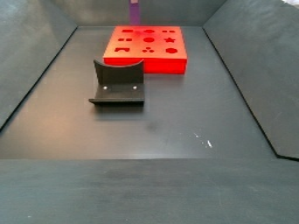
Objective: Insert the rectangle object.
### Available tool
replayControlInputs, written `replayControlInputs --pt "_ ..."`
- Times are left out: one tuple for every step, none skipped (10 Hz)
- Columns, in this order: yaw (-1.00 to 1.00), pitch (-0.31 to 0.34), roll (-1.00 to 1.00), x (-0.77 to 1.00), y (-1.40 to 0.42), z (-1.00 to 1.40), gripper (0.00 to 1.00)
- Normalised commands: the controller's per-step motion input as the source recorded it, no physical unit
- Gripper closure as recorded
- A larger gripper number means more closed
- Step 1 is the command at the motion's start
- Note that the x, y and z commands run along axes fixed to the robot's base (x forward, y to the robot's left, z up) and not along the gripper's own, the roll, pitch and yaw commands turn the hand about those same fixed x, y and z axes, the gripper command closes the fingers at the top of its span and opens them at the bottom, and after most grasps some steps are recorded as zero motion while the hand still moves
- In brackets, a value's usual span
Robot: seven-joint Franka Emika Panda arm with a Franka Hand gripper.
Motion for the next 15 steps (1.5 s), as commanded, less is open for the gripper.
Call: replayControlInputs --pt "-0.67 0.02 0.0 0.34 -0.12 -0.01 1.0" --pt "-0.58 0.073 0.08 0.35 -0.09 -0.06 1.0" --pt "-0.27 0.153 0.23 0.05 -0.11 0.0 1.0" --pt "0.0 0.17 0.33 0.07 -0.14 -0.02 1.0" --pt "0.14 0.216 0.34 0.47 -0.18 -0.12 1.0" --pt "0.27 0.221 0.34 0.49 -0.14 -0.09 1.0" --pt "0.43 0.197 0.26 0.51 -0.05 -0.01 1.0" --pt "0.45 0.173 0.28 0.54 -0.03 0.0 1.0" --pt "0.32 0.151 0.3 0.62 -0.04 0.0 1.0" --pt "0.12 0.126 0.28 0.69 0.0 -0.04 1.0" --pt "-0.01 0.033 0.21 0.93 0.0 -0.24 1.0" --pt "-0.11 0.0 0.15 0.97 0.0 -0.23 1.0" --pt "-0.15 0.0 0.15 0.98 -0.02 -0.13 1.0" --pt "-0.15 0.0 0.15 0.99 -0.01 -0.11 1.0" --pt "-0.1 0.007 0.11 1.0 0.0 0.0 1.0"
